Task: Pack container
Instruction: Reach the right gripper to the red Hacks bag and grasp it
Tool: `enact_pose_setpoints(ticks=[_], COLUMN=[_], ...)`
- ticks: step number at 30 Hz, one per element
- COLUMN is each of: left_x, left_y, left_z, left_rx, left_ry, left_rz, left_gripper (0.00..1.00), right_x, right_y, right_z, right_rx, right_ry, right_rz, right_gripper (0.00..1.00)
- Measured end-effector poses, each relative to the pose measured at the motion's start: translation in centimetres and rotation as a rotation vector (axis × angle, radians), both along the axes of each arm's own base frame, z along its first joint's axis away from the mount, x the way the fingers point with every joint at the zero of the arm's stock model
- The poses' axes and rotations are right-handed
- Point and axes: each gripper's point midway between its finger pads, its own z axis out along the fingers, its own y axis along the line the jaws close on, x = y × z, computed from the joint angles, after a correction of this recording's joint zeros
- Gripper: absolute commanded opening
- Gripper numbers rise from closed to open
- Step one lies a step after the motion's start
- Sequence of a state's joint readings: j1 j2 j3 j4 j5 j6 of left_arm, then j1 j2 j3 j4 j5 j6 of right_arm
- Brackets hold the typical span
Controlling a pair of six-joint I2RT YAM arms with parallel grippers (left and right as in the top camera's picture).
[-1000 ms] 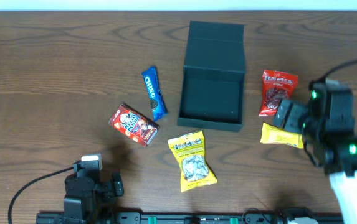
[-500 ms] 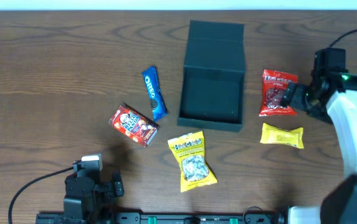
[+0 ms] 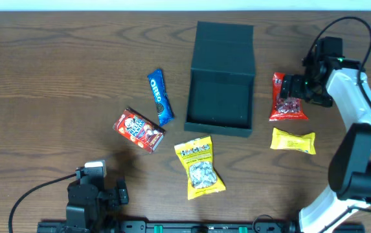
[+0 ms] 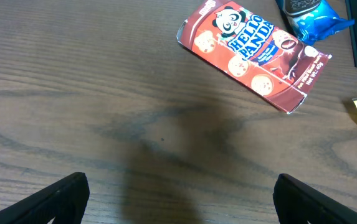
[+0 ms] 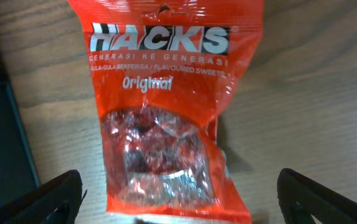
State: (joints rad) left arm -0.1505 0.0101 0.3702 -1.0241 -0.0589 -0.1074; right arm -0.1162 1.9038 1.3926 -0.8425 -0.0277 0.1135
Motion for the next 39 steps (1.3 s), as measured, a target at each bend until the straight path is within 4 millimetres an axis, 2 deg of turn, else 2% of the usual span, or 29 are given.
enact_pose_setpoints(ticks=[4, 9, 12, 15, 16, 18, 26, 31, 39], left_x=[0.0, 0.0, 0.0, 0.0, 0.0, 0.0, 0.0, 0.0, 0.0], left_y=[0.0, 0.0, 0.0, 0.0, 0.0, 0.0, 0.0, 0.0, 0.0], left_z=[0.0, 0.0, 0.0, 0.0, 0.0, 0.0, 0.0, 0.0, 0.0], left_rx=[0.000, 0.000, 0.000, 0.000, 0.000, 0.000, 0.000, 0.000, 0.000], left_ry=[0.000, 0.000, 0.000, 0.000, 0.000, 0.000, 0.000, 0.000, 0.000], left_rz=[0.000, 0.000, 0.000, 0.000, 0.000, 0.000, 0.000, 0.000, 0.000], left_gripper=[0.95, 0.95, 0.95, 0.95, 0.95, 0.96, 0.95, 0.95, 0.95], right_x=[0.8, 1.1, 0.9, 0.9, 0.9, 0.9, 0.8, 0.6, 0.6], right_y=[1.2, 2.2, 2.2, 2.4, 2.5, 2.6, 2.6, 2.6, 2.6], right_z=[-2.5, -3.8, -4.3, -4.4, -4.5, -4.5, -4.5, -4.5, -4.5], right_rx=[0.002, 0.005, 0.005, 0.004, 0.004, 0.004, 0.004, 0.004, 0.004], right_ry=[0.022, 0.035, 0.048, 0.052, 0.052, 0.054, 0.057, 0.067, 0.068], right_rz=[0.036, 0.059, 0.064, 0.070, 0.075, 0.078, 0.081, 0.080, 0.081], right_gripper=[0.99, 0.99, 0.89, 0.83, 0.74, 0.67, 0.62, 0.53, 0.49])
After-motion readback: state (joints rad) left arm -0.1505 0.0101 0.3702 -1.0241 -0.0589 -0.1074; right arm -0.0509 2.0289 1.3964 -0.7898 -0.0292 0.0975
